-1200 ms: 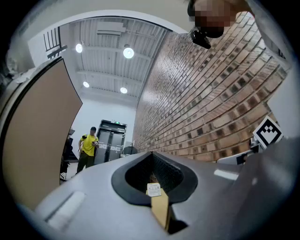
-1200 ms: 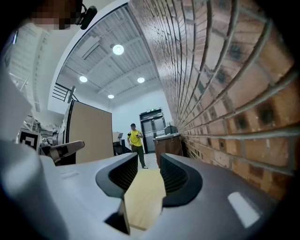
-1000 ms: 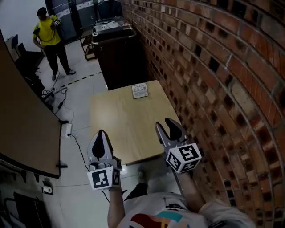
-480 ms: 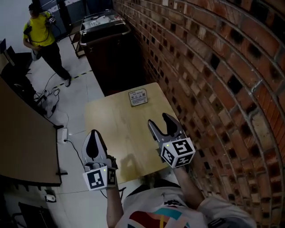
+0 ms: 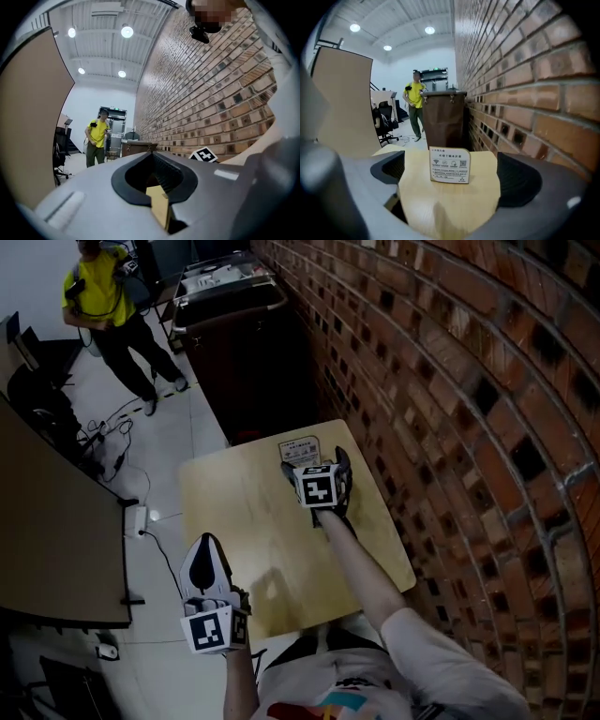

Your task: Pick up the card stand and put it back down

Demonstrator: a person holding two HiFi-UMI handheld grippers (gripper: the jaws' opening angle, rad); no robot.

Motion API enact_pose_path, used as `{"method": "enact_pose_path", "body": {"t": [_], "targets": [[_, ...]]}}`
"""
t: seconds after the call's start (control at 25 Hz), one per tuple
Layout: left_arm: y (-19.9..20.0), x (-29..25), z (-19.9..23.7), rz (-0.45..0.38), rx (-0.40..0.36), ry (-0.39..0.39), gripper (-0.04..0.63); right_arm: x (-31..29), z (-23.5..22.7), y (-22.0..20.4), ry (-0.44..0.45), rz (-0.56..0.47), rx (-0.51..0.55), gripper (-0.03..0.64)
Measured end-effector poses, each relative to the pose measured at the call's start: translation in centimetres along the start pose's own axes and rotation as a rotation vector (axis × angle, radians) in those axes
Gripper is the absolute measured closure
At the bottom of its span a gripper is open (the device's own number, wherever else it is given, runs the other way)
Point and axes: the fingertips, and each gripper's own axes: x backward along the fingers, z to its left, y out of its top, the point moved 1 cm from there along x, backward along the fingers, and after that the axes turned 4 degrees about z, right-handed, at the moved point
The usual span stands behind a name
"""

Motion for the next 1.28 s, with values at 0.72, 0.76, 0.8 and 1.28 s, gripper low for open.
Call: {"method": "enact_pose_path", "body": {"t": [0.72,0.76,0.8,1.28], "targets": [[-4.7,-2.8,6.9,0.132,0.032,0.137,0.591,-12.7,-0.6,-2.0,-0.07,0.122,-0.053,0.04],[-5.0,-2.8,7.0,0.138,0.034,0.138,0.591,-12.8,-0.6,-2.0,-0.062,0.111,-0.048,0.04],[-5.3,-2.8,7.2,0.145,0.035,0.135,0.591,-12.9,-0.6,-1.9,-0.053,0.102,-0.043,0.043],[-4.6,-3.0,6.8,0.124,0.056,0.163,0.591,-11.2,-0.2,-1.3,0.002,0.046,0.064,0.043]]}}
